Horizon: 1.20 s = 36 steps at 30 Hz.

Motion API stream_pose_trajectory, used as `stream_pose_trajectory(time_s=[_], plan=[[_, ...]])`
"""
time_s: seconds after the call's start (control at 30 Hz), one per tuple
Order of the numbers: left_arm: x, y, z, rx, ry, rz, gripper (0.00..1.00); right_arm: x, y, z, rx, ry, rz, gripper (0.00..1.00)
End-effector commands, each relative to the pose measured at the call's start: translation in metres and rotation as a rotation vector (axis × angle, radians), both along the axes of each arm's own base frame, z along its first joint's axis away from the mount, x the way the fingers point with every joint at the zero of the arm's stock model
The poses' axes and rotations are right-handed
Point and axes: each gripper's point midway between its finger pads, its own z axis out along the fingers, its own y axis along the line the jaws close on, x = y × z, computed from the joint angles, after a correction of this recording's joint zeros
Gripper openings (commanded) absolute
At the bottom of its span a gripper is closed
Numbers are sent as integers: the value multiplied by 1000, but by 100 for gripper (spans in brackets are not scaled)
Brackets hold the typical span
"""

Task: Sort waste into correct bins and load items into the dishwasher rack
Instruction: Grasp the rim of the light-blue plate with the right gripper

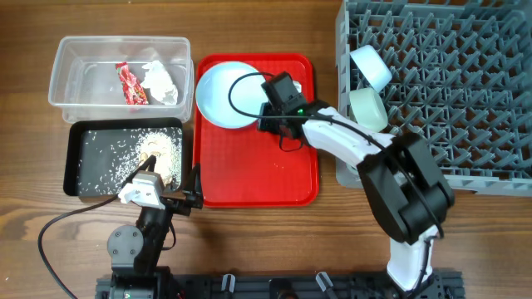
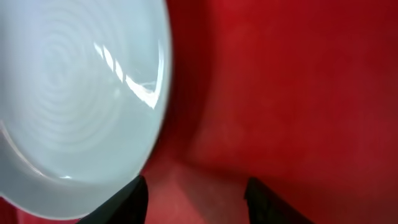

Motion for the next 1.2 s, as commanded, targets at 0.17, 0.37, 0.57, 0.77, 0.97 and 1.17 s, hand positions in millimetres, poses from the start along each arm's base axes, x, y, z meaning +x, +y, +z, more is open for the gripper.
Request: stream_pose_trajectory(time_s=[0.17,0.37,0.57,0.77,0.97,1.17], plan=[[0,-2,-2,-5,4,-8,100,-3,1,-11,-3,23,-33,49],[0,-2,-2,-5,4,-8,100,-9,32,2,145,39,81,49],[0,-2,-2,-5,4,-8,100,-52,64,24,329,157,338,58],[0,-2,-2,-5,4,-8,100,-38,63,54,366,115,224,46],[0,-2,-2,-5,4,-8,100,1,15,38,248,80,-101,38],[0,-2,-2,-5,4,-8,100,18,-6,9,170,57,-237,34]])
